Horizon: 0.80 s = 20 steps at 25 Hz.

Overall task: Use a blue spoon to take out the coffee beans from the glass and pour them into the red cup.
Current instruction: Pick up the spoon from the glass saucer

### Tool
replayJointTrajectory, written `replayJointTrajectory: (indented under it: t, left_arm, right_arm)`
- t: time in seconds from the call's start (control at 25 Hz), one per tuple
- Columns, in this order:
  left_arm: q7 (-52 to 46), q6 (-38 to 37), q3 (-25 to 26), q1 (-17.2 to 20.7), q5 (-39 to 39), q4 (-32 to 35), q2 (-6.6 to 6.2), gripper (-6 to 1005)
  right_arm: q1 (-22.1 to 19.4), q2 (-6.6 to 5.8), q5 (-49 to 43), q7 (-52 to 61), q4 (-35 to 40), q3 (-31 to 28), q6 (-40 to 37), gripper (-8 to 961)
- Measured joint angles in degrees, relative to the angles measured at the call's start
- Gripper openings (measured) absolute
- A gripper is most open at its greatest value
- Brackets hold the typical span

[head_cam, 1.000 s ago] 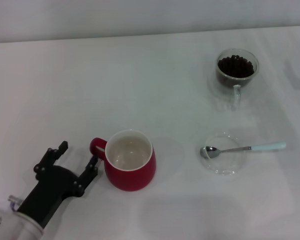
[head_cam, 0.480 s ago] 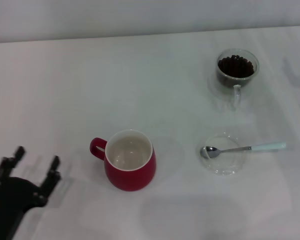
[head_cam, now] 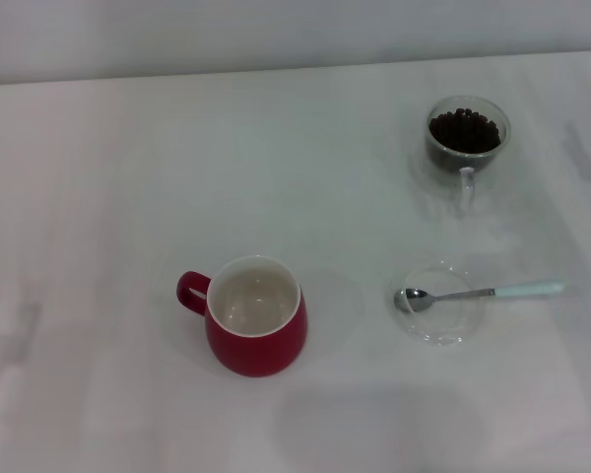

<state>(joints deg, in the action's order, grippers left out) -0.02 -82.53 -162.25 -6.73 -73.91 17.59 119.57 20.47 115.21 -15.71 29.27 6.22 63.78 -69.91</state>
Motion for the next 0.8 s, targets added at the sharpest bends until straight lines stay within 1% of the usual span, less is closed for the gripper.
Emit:
replayJointTrajectory:
  t: [0.08, 0.12, 0.16, 0.28, 0.56, 0.68, 0.8]
  left_arm:
    - [-2.8, 0.2, 0.0, -1.3, -5.2, -0.1, -0.08, 772]
    - [-6.1, 0.4, 0.0, -2.5, -10.1, -0.7, -0.12, 772]
    - [-6.1, 0.4, 0.0, -2.5, -10.1, -0.7, -0.12, 772]
    - [-9.7, 0.4, 0.0, -4.0, -14.0, -2.2, -0.16, 772]
    - [-10.5, 0.5, 0.0, -7.1, -14.8, -4.6, -0.21, 772]
    - [-10.3, 0.8, 0.0, -8.6, -14.8, -5.2, -0.21, 772]
    - [-10.3, 1.1, 0.0, -9.0, -14.9, -5.3, -0.21, 772]
  right_arm:
    - [-0.5, -0.14, 0.0, 2.4, 0.0, 0.8, 0.0, 865]
    - [-1.3, -0.33, -0.3, 4.9, 0.2, 1.8, -0.1, 865]
    - [-1.3, -0.33, -0.3, 4.9, 0.2, 1.8, -0.1, 865]
    - [-3.3, -0.47, -0.7, 9.3, 0.7, 2.8, -1.3, 865]
    - [-8.9, -0.73, -1.3, 17.8, 0.4, 3.1, -6.4, 854]
    - [-9.9, -0.78, -1.8, 19.7, 0.3, 3.1, -6.7, 850]
    - [-11.1, -0.79, -2.4, 22.8, 0.0, 3.7, -7.4, 845]
